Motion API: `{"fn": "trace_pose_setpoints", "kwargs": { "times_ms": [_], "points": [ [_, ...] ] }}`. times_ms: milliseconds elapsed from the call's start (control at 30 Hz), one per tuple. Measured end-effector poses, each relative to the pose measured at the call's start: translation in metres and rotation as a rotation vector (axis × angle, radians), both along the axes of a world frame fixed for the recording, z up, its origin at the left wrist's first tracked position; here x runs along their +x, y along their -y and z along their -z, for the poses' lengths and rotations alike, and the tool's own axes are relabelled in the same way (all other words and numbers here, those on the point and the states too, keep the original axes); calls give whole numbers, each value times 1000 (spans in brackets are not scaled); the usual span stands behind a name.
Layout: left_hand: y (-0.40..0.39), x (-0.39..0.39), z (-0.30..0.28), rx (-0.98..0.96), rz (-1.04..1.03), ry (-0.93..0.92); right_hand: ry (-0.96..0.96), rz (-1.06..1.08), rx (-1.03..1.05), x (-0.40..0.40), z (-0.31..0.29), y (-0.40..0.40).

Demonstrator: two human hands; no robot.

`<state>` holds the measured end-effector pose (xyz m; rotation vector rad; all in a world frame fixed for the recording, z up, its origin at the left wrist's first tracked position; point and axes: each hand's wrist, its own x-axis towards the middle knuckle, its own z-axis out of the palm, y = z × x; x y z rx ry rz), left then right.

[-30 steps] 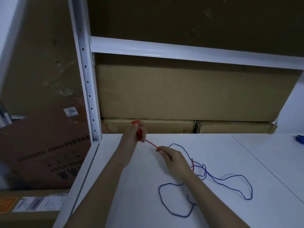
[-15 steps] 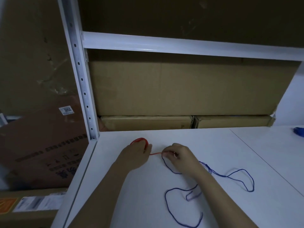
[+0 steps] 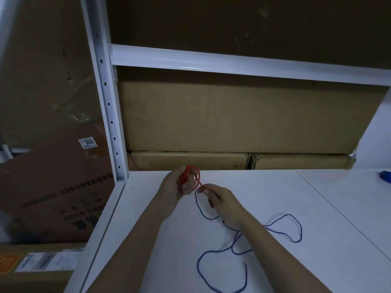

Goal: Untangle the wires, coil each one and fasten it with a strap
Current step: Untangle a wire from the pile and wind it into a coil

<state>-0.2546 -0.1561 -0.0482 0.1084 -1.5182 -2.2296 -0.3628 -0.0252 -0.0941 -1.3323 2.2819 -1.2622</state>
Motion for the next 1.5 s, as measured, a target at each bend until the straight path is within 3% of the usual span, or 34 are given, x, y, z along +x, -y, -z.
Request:
{"fn": "trace_pose_setpoints", "kwargs": {
  "times_ms": [67, 133, 267, 400, 467, 600, 700, 800, 900, 967, 1100, 1200, 1300, 1400, 1500],
  "points": [
    [2, -7, 4, -16, -83, -64, 4, -22, 103, 5, 7, -2],
    [2, -15, 10, -151, -200, -23, -25, -30, 169, 9, 13, -4],
    [-4, -29, 28, -611, -360, 232, -365, -82, 327, 14, 19, -8],
    [-1, -32, 38, -1243, -313, 508, -616, -76, 388, 8, 20, -17],
    [-1, -32, 42, -1409, -251, 591, -741, -31, 355, 1, 20, -24],
    [-4, -31, 47, -1314, -30, 648, -754, 81, 203, 1, 14, -31],
    [-6, -26, 41, -1166, 125, 555, -803, 182, 112, 0, 5, -29],
    [-2, -19, 31, -1069, 227, 452, -715, 116, 31, -3, -11, -28],
    [-2, -11, 15, -700, 304, 426, -515, 37, -81, 2, -28, -25],
    [-2, -8, 5, -567, 253, 480, -476, 74, -150, 9, -35, -23],
    [-5, -6, 0, -615, 50, 491, -415, 140, -282, 26, -42, -16],
    [-1, -7, 0, -462, -19, 489, -286, 77, -348, 36, -48, -13],
    [2, -5, -1, -371, -14, 452, -421, 33, -267, 39, -48, -16],
    [1, -2, -2, -417, 24, 422, -414, -55, -214, 38, -44, -20],
    [-6, -3, -3, -533, 5, 480, -358, -24, -331, 38, -38, -23]
  ]
}}
